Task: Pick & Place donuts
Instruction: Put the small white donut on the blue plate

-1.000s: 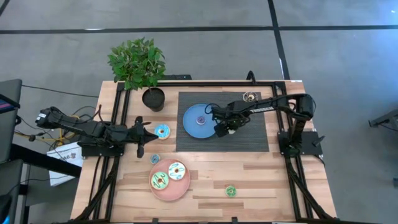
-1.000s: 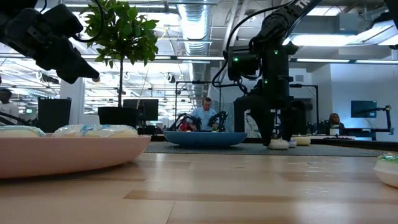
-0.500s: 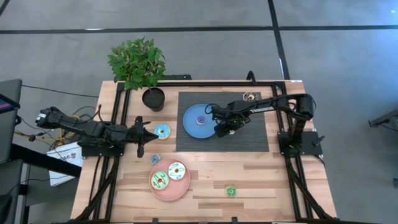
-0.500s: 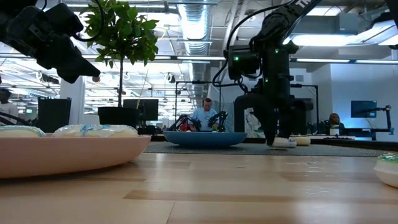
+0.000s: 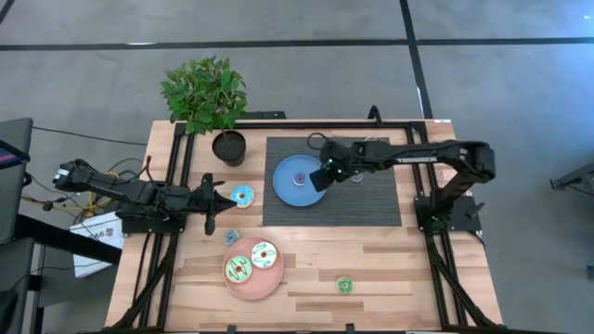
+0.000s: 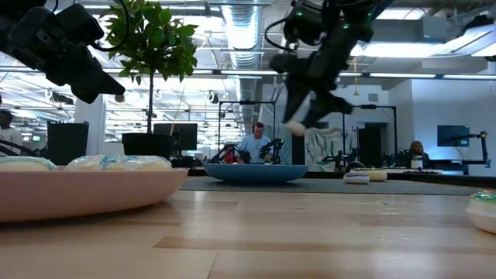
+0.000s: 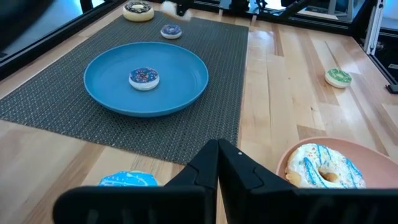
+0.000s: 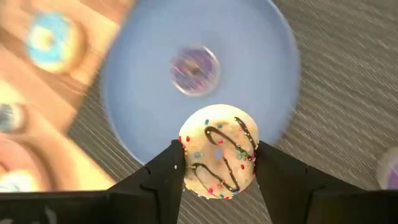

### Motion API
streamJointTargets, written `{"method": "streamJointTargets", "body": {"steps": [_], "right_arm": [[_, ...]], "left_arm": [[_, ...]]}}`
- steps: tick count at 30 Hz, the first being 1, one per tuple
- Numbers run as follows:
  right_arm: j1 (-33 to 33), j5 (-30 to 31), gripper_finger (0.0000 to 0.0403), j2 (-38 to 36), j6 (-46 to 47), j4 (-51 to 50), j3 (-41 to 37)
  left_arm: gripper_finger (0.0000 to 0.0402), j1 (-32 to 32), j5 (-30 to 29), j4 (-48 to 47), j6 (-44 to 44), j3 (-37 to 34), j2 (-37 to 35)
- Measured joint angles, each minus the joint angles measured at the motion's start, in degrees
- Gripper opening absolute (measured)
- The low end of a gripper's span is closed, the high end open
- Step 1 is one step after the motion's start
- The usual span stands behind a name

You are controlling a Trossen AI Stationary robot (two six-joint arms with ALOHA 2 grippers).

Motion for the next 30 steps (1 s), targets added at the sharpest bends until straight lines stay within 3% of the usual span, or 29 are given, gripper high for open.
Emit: {"method": "streamJointTargets", "body": {"steps": [5,14,20,30], "right_arm": [[0.1,-1.0,0.0175,7.2,-2.8,-0.1,6.2],[0.1,-1.2,0.0175,20.9,-7.2,-14.3,16.6],[0.1,-1.1,0.0185,22.2,-6.7,-15.3,17.6],[0.0,-1.0,0.0249,22.0,-7.5,-15.0,17.6]], "left_arm": [[0.0000,0.0,0.0,0.3,0.0,0.0,0.0],[0.0000,0.0,0.0,1.0,-0.1,0.0,0.0],[0.0000,0.0,0.1,0.9,-0.1,0.0,0.0],[0.0000,0.0,0.1,0.9,-0.4,0.0,0.0]]}}
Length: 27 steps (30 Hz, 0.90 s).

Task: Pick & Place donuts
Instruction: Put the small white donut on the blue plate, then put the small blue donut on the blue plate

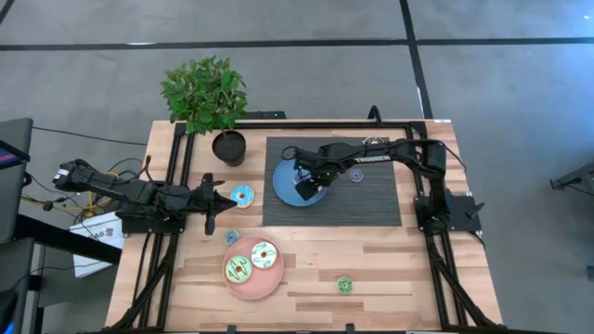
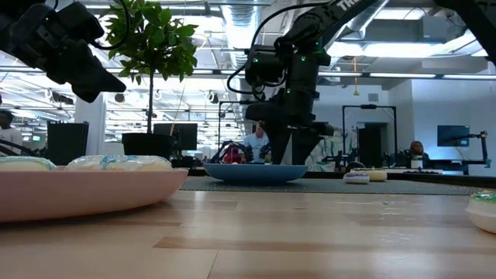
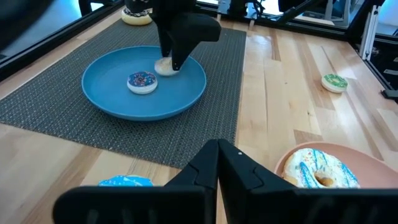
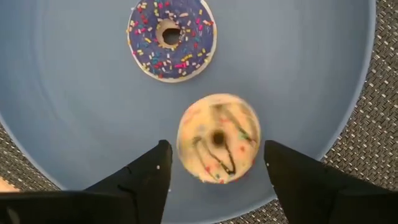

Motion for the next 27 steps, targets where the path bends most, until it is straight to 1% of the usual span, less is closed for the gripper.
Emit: {"method": "streamJointTargets", "body": {"steps": [4,8,15,17,19,21,23,27], "right_arm": [[0.0,0.0,0.0264,-0.1,-0.1,-0.1,0.0],[0.0,0.0,0.0266,-1.5,-1.3,-0.5,0.0],[1.6,-1.0,0.0265,-10.4,-7.8,-1.2,0.0],[2.8,-3.7,0.0258,-13.7,-13.6,-1.4,-1.1],[4.6,-7.4,0.0241,-17.7,-20.1,-0.9,-3.6],[6.5,-7.2,0.0210,-22.3,-21.9,-0.4,-8.0],[7.9,-5.9,0.0166,-27.6,-21.6,1.5,-14.7],[9.5,-5.2,0.0061,-40.0,-16.6,9.7,-29.9]], "left_arm": [[0.0000,0.0,0.1,0.0,-1.3,0.0,0.0],[0.0000,0.0,0.2,0.0,-1.6,0.0,0.0],[0.0000,0.0,0.2,0.0,-1.8,0.0,0.0],[0.0000,0.0,0.2,0.1,-2.3,0.0,0.0],[0.0000,0.0,0.5,0.5,-2.6,0.0,0.0],[0.0000,0.0,1.5,0.7,-2.7,0.0,0.0],[0.0000,0.0,1.9,1.1,-2.7,0.0,0.0],[0.0000,0.0,1.9,2.8,-2.5,0.0,0.0]]}}
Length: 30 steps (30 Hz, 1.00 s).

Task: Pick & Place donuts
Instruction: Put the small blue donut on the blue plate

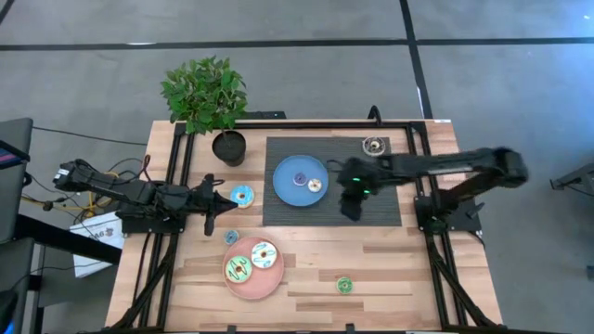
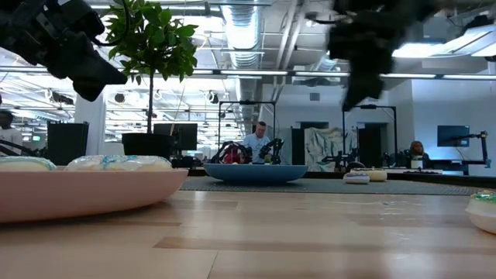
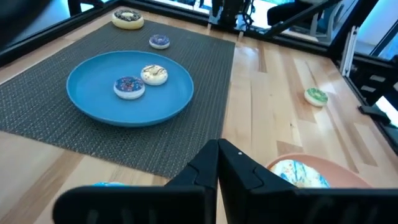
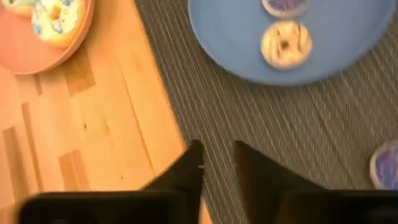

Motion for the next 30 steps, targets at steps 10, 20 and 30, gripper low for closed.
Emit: {"method": "streamJointTargets", "body": {"steps": [10,20,30], "right_arm": [[3.9,0.7,0.0037,-24.1,1.5,12.0,-23.5],[6.6,4.2,0.0006,-29.8,-0.3,8.7,-24.4],[12.5,10.5,0.0001,-34.3,5.2,-1.4,-24.3]], "left_arm": [[0.0000,0.0,-2.0,-5.9,0.9,5.7,2.4],[0.0000,0.0,-3.4,-9.1,-0.8,10.1,11.5],[0.0000,-2.2,-3.0,-24.8,-4.3,21.8,25.3]]}}
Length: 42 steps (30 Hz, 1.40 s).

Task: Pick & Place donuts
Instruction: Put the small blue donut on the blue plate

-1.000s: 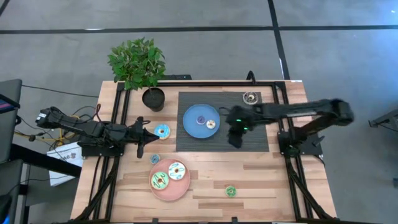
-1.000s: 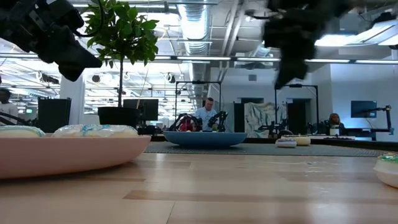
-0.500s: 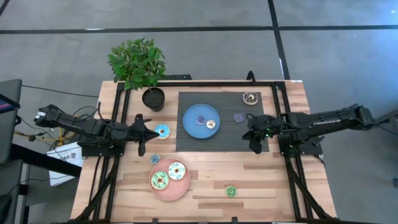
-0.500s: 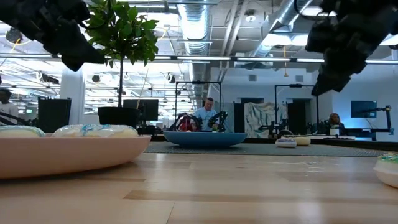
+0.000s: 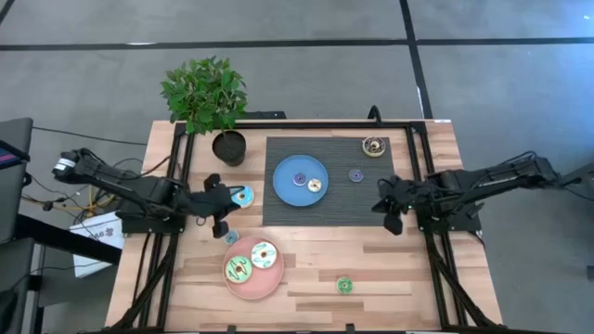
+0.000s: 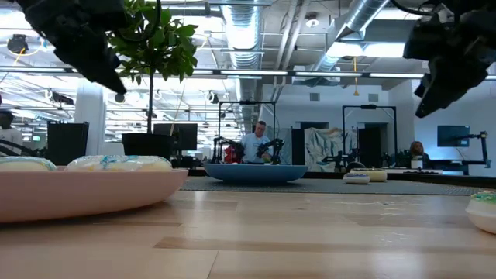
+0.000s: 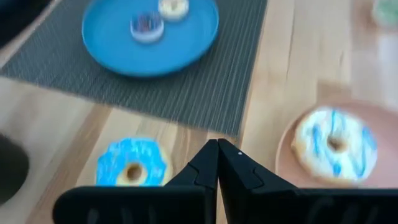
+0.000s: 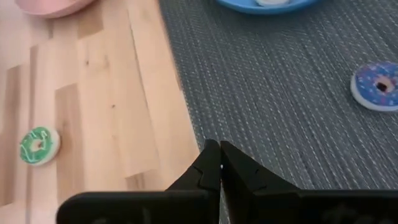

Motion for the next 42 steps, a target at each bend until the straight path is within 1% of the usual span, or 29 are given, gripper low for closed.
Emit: {"method": "streamJointTargets", "body": {"steps": [2,4,7,10,15,17,19,22,24,32,37,40,42], "right_arm": [[1.0,1.7,0.0001,-0.6,0.4,-0.3,0.0],[1.8,3.4,0.0002,-1.1,0.4,-0.3,0.0],[2.6,5.0,0.0001,-1.4,1.3,-0.3,0.0],[3.1,5.1,0.0001,-1.3,1.4,-0.4,0.0],[3.4,5.1,0.0001,-1.3,1.5,-0.4,0.0],[3.4,5.1,0.0001,-1.3,1.5,-0.4,0.0],[3.4,5.1,0.0000,-1.3,1.5,-0.4,0.0],[3.3,5.1,0.0000,-1.3,1.5,-0.3,0.0],[3.2,5.1,0.0000,-1.3,1.5,-0.2,0.0],[3.1,5.2,0.0000,-1.3,1.5,-0.2,0.1],[3.1,5.2,0.0000,-1.3,1.5,-0.4,0.1],[3.2,5.2,0.0000,-1.3,1.5,-0.6,0.1],[3.3,5.1,0.0000,-1.3,1.4,-0.6,0.1]], "left_arm": [[0.0000,-0.5,0.0,-4.0,-2.3,2.4,2.3],[0.0000,-0.6,0.6,-7.0,-7.3,4.2,3.9],[0.0000,0.1,4.0,-9.6,-14.2,5.9,6.0],[0.0000,1.2,8.6,-10.5,-18.8,6.3,7.2],[0.0006,2.9,10.1,-16.6,-26.1,6.3,9.1],[0.0015,3.4,12.3,-19.3,-28.7,6.3,9.8],[0.0028,4.2,13.6,-21.8,-34.5,6.3,10.5],[0.0054,5.4,12.9,-24.0,-45.3,6.3,11.7],[0.0076,6.3,13.3,-24.3,-49.1,6.3,12.7],[0.0195,8.2,15.2,-24.6,-54.7,6.3,17.2],[0.0271,8.8,15.2,-24.9,-58.8,6.3,19.4],[0.0306,8.9,14.7,-24.7,-60.7,6.3,20.1],[0.0322,8.9,13.3,-24.6,-63.2,6.3,20.1]]}}
